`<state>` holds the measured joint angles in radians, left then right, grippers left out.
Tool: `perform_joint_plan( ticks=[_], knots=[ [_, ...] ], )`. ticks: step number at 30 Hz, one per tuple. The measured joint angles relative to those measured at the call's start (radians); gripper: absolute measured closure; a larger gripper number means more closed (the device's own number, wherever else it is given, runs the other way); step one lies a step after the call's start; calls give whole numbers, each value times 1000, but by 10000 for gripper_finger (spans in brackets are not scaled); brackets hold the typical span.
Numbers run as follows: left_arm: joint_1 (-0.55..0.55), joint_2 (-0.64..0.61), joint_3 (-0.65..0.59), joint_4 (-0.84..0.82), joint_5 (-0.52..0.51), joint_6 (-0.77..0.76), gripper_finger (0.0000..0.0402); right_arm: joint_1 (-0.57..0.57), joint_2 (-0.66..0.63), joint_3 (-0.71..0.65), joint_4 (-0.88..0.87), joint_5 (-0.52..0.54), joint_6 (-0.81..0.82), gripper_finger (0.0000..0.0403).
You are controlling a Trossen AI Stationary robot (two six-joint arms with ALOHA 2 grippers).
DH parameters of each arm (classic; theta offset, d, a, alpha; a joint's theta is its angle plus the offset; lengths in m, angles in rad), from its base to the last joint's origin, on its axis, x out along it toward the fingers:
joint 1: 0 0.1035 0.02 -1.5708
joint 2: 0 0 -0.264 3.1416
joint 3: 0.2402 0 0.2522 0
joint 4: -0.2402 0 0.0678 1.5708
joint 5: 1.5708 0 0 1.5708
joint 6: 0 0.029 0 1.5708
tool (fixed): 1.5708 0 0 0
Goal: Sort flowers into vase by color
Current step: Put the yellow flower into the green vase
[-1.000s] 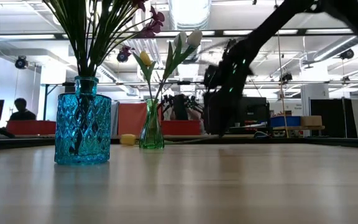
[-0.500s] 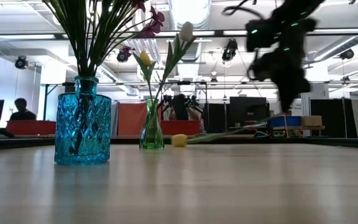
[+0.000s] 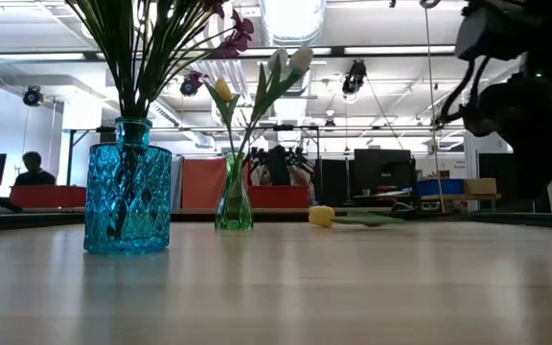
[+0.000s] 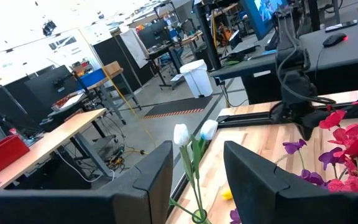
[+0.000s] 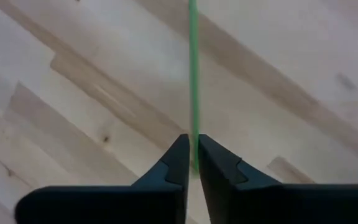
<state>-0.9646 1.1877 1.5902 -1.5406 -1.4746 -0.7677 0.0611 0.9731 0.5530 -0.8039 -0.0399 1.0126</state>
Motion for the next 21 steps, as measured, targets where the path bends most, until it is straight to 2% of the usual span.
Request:
perform_joint_plan(
  ticks=[5, 9, 12, 14, 21],
  knots=[
    [0, 0, 0, 0, -1, 0, 273, 48, 21, -18, 36, 29, 26, 322],
    [0, 0, 0, 0, -9, 0, 273, 47, 38, 9, 33, 142, 6, 260],
    [0, 0, 0, 2, -11, 0, 273, 23, 44, 51, 60, 265, -91, 220],
    [0, 0, 0, 8, -20, 0, 273, -12, 53, 73, 115, 306, -204, 202],
    [0, 2, 0, 50, -37, 0, 273, -168, 150, 80, 360, 248, -435, 175]
  ],
)
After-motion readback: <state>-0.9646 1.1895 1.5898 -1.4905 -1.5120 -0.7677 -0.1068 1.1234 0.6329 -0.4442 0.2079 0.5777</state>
